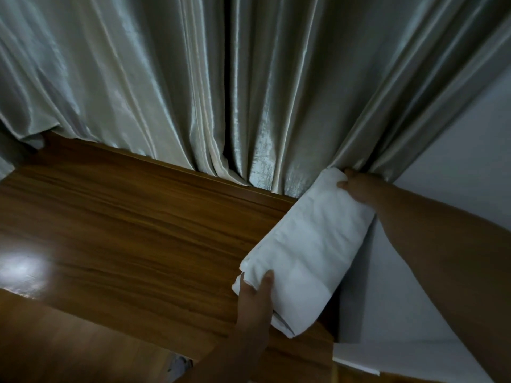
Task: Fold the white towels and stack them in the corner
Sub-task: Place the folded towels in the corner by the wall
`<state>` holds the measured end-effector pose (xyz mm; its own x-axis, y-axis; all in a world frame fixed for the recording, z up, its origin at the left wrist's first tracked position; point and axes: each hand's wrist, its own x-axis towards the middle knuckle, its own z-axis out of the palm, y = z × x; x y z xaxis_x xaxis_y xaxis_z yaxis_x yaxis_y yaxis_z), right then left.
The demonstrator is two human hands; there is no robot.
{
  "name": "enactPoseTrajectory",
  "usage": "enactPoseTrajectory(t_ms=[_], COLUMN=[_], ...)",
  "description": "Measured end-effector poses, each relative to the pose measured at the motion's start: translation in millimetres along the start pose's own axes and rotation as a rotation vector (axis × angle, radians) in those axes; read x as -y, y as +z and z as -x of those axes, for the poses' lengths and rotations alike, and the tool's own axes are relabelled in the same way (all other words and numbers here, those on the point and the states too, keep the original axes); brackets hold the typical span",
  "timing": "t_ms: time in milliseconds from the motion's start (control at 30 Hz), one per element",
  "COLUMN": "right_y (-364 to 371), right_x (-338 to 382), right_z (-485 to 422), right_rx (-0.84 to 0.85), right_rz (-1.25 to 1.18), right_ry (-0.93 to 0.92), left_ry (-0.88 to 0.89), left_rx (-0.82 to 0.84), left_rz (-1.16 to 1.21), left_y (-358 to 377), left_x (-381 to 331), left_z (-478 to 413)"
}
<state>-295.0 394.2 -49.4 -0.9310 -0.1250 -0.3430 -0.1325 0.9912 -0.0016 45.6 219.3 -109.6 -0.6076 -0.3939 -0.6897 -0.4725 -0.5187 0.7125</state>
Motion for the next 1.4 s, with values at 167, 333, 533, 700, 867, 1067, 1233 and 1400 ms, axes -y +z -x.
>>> enactPoseTrajectory(t_ms=[167, 333, 533, 700, 867, 1067, 1233, 1400], right_y=[-1, -1, 3, 21, 25, 38, 64, 106], right_x=[-3, -1, -3, -6, -5, 13, 37, 67], right_z=[13, 15, 8, 5, 7, 26, 67, 129], right_rx=[-0.26, -0.482, -0.378, -0.346, -0.411, -0.555, -0.521, -0.396], right_rz=[0.014, 0.117, 0.0, -0.01, 0.054, 0.315, 0.041, -0.262], right_ry=[-0.068, -0.169, -0.072, -0.034, -0.039, 0.081, 0.121, 0.24], left_ry=[-0.05, -0.093, -0.124, -0.028, 0.006, 0.266, 0.375, -0.045], left_rx=[0.033, 0.169, 0.067, 0.008, -0.01, -0.144, 0.164, 0.436], left_rz=[-0.01, 0.036, 0.008, -0.121, -0.228, -0.669, -0.812, -0.682], left_y=[0, 0, -3, -4, -6, -21, -29, -20], left_x=[0, -7, -2, 0, -10, -31, -54, -91], left_z=[-4, -4, -12, -13, -18, -23, -38, -60])
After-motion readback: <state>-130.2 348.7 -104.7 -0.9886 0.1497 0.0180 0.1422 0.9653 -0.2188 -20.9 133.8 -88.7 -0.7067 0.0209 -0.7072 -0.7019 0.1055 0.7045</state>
